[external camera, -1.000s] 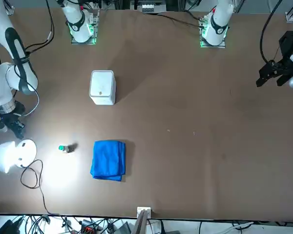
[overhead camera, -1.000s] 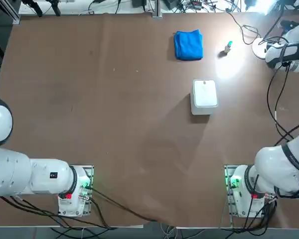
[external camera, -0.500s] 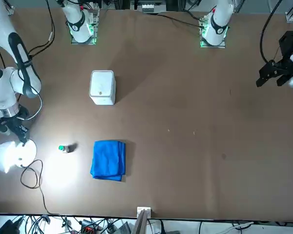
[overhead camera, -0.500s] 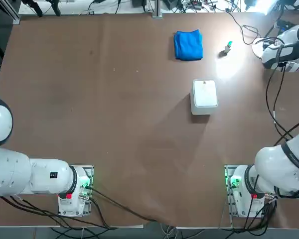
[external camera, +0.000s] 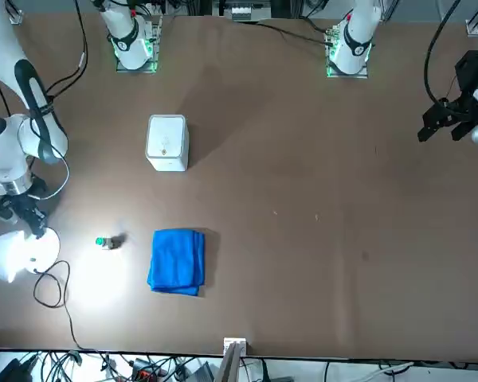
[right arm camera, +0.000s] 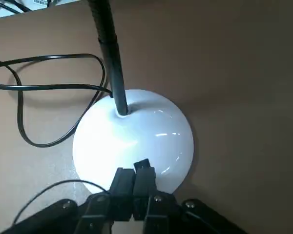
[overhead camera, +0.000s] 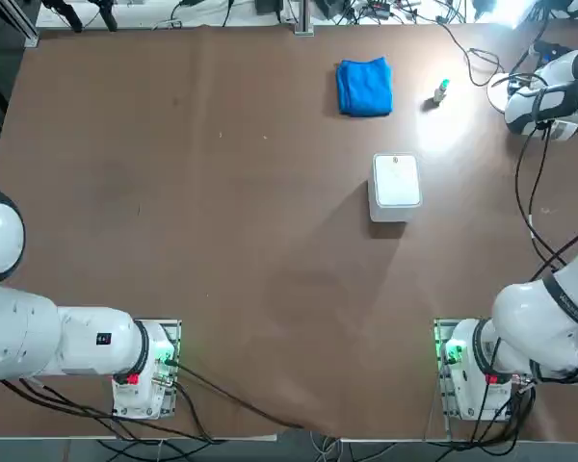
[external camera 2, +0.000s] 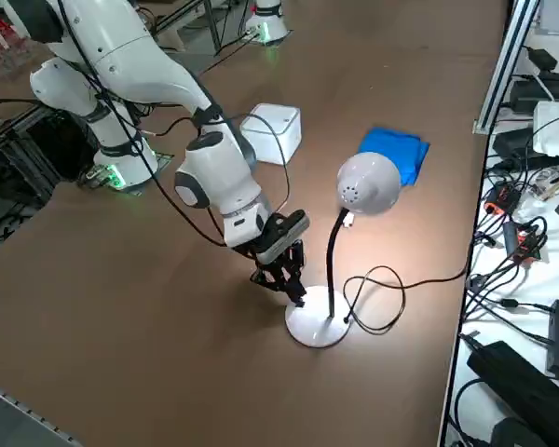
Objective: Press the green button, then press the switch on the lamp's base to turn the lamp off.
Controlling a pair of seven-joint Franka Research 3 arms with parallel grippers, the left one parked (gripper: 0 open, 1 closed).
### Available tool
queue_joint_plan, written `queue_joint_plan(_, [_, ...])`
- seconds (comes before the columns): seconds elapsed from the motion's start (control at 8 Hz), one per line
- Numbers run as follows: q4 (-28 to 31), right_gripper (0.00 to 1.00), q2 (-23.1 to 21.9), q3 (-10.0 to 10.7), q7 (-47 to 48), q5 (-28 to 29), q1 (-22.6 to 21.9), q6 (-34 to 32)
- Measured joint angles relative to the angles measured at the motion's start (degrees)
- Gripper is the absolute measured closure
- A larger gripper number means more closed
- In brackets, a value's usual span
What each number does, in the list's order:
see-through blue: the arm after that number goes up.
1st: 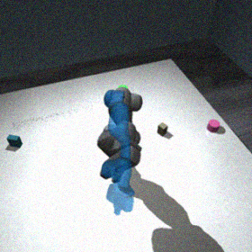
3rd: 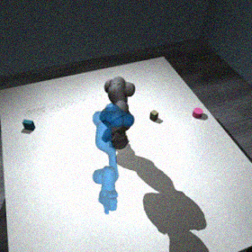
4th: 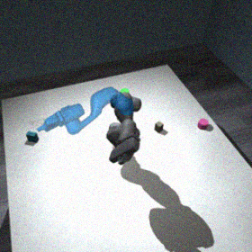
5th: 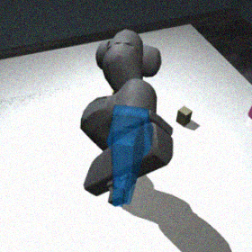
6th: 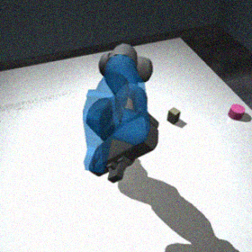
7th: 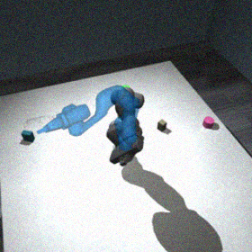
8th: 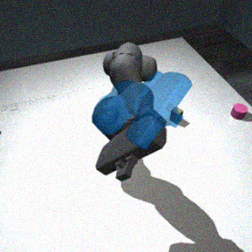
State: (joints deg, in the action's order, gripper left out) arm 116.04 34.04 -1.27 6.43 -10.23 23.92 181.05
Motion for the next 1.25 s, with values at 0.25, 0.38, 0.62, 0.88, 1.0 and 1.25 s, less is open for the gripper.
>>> queue_joint_plan(0.25, [0.00,0.98,0.36,0.00,0.11,0.00,0.00,0.59])
queue_joint_plan(0.38, [0.00,0.98,0.54,0.00,0.15,0.00,0.00,0.70])
queue_joint_plan(0.62, [0.00,0.98,0.96,0.00,0.24,0.00,0.00,0.84])
queue_joint_plan(0.88, [0.00,0.98,0.96,0.00,0.26,0.00,0.00,0.88])
queue_joint_plan(1.0, [0.00,0.98,0.96,0.00,0.26,0.00,0.00,0.88])
queue_joint_plan(1.25, [0.01,0.98,0.97,0.00,0.27,0.00,0.01,0.88])
